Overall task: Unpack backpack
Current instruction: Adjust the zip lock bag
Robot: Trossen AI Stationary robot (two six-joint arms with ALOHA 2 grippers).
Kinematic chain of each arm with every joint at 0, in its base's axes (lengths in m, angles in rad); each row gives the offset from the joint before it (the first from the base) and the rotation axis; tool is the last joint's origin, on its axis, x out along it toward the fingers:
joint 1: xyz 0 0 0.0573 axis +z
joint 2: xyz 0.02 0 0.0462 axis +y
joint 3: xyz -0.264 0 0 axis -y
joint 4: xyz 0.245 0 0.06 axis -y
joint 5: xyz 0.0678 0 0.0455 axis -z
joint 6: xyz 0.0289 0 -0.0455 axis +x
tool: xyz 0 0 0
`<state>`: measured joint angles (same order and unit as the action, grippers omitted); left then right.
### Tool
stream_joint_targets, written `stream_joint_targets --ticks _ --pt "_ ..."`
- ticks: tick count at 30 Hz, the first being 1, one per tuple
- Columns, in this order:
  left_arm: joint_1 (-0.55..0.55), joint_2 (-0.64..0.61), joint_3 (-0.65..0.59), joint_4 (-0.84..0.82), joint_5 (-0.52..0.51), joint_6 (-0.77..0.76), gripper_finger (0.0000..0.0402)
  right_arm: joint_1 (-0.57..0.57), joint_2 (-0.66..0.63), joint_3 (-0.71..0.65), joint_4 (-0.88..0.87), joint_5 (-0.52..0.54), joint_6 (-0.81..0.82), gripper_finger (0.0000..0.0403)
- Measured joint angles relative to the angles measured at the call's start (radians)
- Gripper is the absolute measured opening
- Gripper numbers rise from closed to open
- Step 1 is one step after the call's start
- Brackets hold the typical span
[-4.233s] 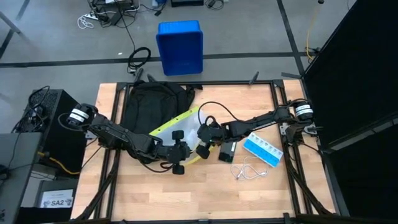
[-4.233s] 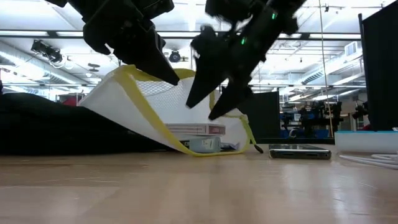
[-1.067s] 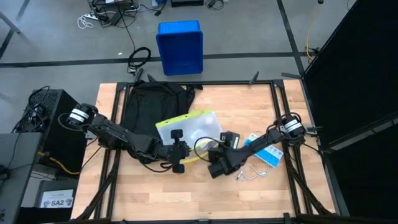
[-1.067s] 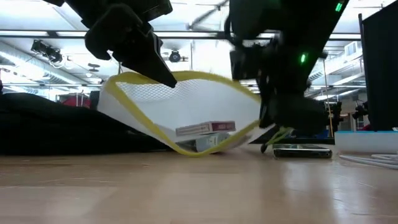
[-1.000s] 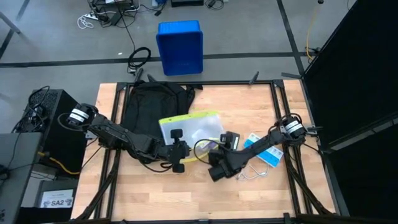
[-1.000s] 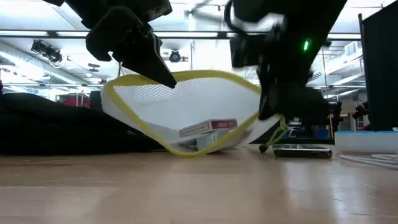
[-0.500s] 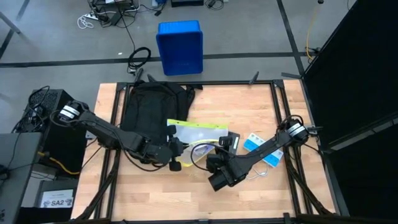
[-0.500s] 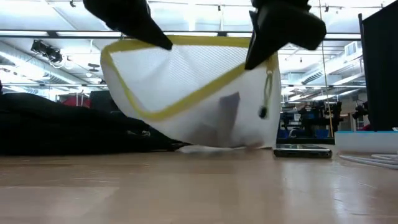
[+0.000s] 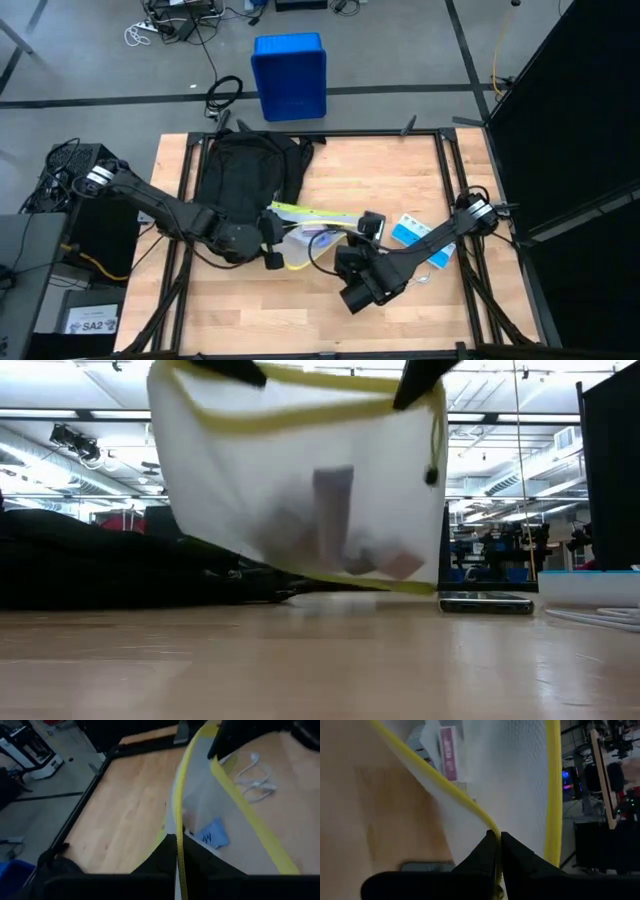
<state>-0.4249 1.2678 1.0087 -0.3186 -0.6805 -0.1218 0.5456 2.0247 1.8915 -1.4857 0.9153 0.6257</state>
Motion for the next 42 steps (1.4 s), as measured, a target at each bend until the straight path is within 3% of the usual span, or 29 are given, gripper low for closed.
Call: stream_joint_targets --ticks 8,16,28,42 --pt "-0.024 -0.008 0.144 -0.136 0.016 -0.051 0.0000 0.056 0.000 0.154 -0.074 0.009 0.037 0.0000" --pt "0.001 -0.008 0.159 -0.269 -0.006 -0.133 0.0000 0.052 0.001 0.206 -0.086 -0.006 0.048 0.0000" --pt "0.057 -0.006 -0.003 -0.252 0.002 -0.205 0.0000 -0.042 0.001 0.206 -0.086 -0.114 0.036 0.0000" --pt "0.057 -0.006 -0.160 -0.018 0.008 -0.225 0.0000 -0.077 0.001 0.199 -0.072 -0.198 0.036 0.0000"
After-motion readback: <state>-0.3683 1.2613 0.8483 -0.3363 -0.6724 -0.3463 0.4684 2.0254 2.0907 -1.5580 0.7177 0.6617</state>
